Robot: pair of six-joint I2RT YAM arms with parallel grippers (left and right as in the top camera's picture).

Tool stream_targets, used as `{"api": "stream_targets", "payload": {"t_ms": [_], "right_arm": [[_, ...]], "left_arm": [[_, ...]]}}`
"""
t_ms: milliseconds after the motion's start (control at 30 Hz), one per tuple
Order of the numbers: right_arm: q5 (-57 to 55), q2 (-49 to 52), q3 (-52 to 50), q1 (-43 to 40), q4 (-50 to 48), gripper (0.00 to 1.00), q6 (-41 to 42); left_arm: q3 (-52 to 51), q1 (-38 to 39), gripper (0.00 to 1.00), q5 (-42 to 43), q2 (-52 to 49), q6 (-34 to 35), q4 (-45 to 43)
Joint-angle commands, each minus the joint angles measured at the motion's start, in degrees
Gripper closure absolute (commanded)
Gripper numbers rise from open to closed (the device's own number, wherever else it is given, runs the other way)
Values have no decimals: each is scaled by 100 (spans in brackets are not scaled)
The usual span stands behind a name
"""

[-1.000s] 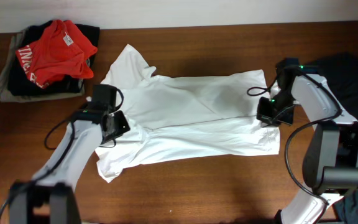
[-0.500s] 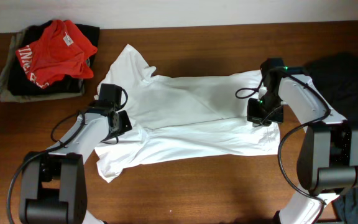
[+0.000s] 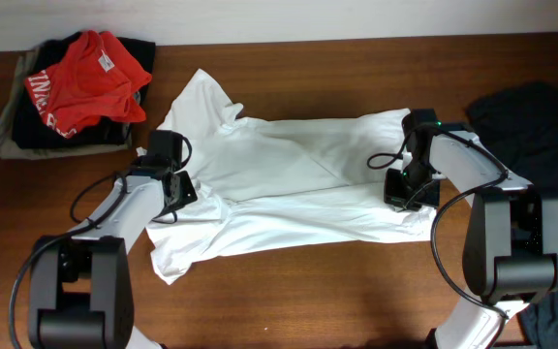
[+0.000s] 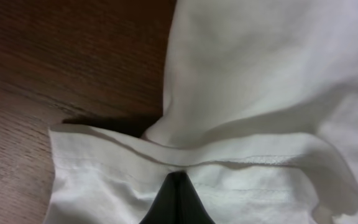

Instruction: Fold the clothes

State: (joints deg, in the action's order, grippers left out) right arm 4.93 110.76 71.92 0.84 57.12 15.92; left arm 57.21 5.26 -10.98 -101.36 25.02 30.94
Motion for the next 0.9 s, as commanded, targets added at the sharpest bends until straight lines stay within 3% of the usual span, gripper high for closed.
{"api": "stream_targets", "payload": {"t_ms": [0, 267, 467, 867], "right_arm": [[-116, 26, -42, 22, -98, 96, 107], [-505, 26, -59, -59, -85, 96, 452], [-494, 26, -81, -393, -22, 96, 426], [223, 26, -450, -420, -557, 96, 214]], "left_arm": [[-7, -31, 100, -17, -431, -90, -7], [-7, -133, 100, 83, -719, -92, -87], [-7, -719, 100, 63, -719, -87, 48], [-7, -1106, 99, 66, -719, -90, 125]]}}
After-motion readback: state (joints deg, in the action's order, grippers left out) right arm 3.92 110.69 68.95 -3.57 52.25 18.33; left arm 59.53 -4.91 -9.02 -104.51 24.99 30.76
